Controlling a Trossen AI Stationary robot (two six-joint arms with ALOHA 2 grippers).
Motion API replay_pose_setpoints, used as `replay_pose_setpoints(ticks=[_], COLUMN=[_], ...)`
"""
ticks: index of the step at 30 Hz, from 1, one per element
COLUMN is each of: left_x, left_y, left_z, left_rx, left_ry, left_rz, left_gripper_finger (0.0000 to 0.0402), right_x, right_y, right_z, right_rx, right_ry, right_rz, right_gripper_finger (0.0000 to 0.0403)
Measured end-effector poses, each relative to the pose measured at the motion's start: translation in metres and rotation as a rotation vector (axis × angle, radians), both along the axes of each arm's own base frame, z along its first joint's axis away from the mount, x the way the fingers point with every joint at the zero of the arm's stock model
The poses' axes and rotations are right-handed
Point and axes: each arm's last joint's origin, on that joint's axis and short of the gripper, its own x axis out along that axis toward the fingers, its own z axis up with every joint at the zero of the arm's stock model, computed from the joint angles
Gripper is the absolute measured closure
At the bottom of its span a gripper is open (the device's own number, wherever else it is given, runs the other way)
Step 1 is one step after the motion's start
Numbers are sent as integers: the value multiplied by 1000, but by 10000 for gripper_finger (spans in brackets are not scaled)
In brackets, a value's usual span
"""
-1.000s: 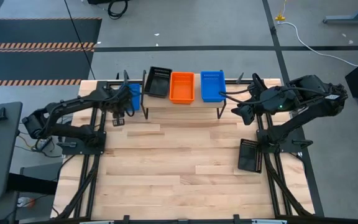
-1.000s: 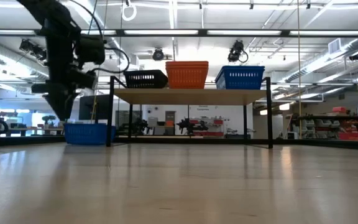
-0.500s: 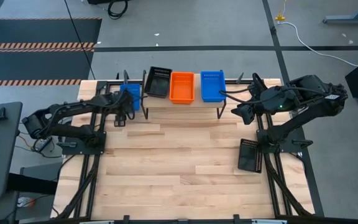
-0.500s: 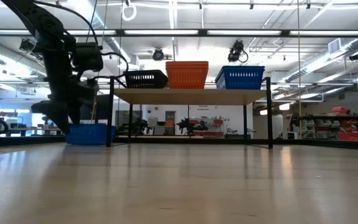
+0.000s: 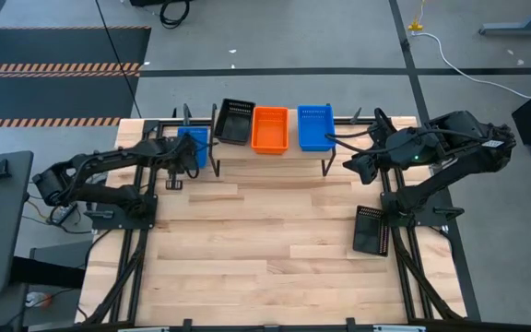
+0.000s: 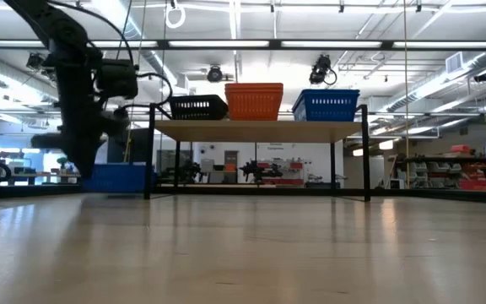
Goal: Stack baskets on shelf by color
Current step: Stack the blue bin on top of the blue bin on the shelf
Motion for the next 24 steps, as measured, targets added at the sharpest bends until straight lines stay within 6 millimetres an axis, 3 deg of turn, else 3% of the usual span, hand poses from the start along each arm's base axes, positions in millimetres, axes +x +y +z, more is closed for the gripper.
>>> replay_pose_setpoints(ticks=[14, 19, 24], left_x=[20, 16, 20], left_y=[16, 19, 20], left_z=[93, 124, 170], left_rx=[45, 176, 252], left_ry=[-116, -67, -178], left_rz=[166, 266, 285], left_gripper_finger=[394, 395, 395], right_x=[0, 0, 0], right_y=[-5, -5, -5], right_z=[0, 0, 0], right_rx=[-44, -63, -76], right_ry=[20, 27, 31], right_rz=[10, 29, 42], right_gripper_finger=[176, 176, 176])
